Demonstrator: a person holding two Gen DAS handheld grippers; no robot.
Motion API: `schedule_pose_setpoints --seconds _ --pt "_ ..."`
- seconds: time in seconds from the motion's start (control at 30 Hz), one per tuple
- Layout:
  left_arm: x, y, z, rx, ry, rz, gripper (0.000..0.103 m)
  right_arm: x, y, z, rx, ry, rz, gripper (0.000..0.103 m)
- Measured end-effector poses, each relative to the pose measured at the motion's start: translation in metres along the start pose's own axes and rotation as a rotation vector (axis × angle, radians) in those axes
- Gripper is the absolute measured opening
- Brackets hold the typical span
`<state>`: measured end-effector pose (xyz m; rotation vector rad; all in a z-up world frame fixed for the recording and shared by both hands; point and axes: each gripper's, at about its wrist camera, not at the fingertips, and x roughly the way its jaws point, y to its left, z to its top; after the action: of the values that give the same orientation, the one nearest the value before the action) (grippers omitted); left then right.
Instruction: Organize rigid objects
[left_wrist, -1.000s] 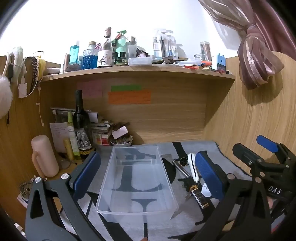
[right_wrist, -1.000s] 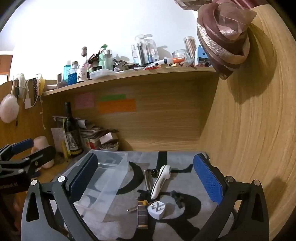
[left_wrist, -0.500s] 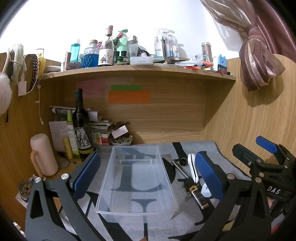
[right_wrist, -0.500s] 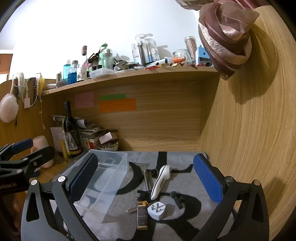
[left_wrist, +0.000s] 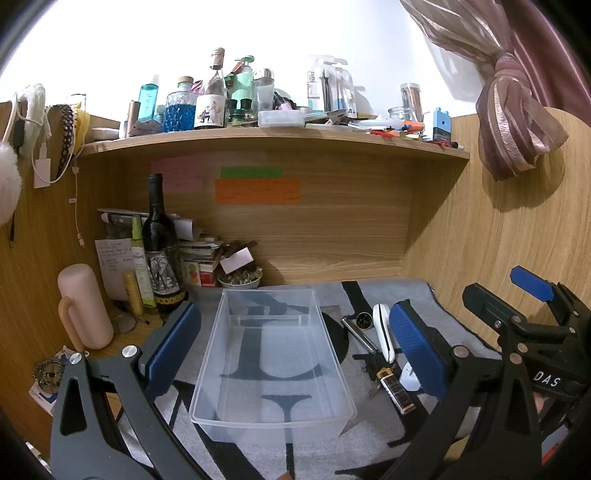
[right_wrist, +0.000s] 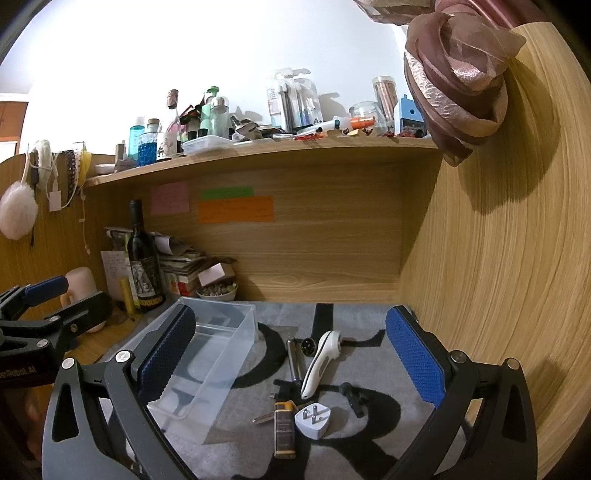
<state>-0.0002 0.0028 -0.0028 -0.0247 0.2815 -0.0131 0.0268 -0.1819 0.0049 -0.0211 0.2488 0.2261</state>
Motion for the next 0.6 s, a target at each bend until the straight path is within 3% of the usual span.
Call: schedule_pose_setpoints --seconds 0.6 --pt "-0.0001 -0.0009 0.0015 0.0 0.0 -0.001 0.103 -0.0001 0.0021 0.0023 -0.006 0.002 -0.001 0.103"
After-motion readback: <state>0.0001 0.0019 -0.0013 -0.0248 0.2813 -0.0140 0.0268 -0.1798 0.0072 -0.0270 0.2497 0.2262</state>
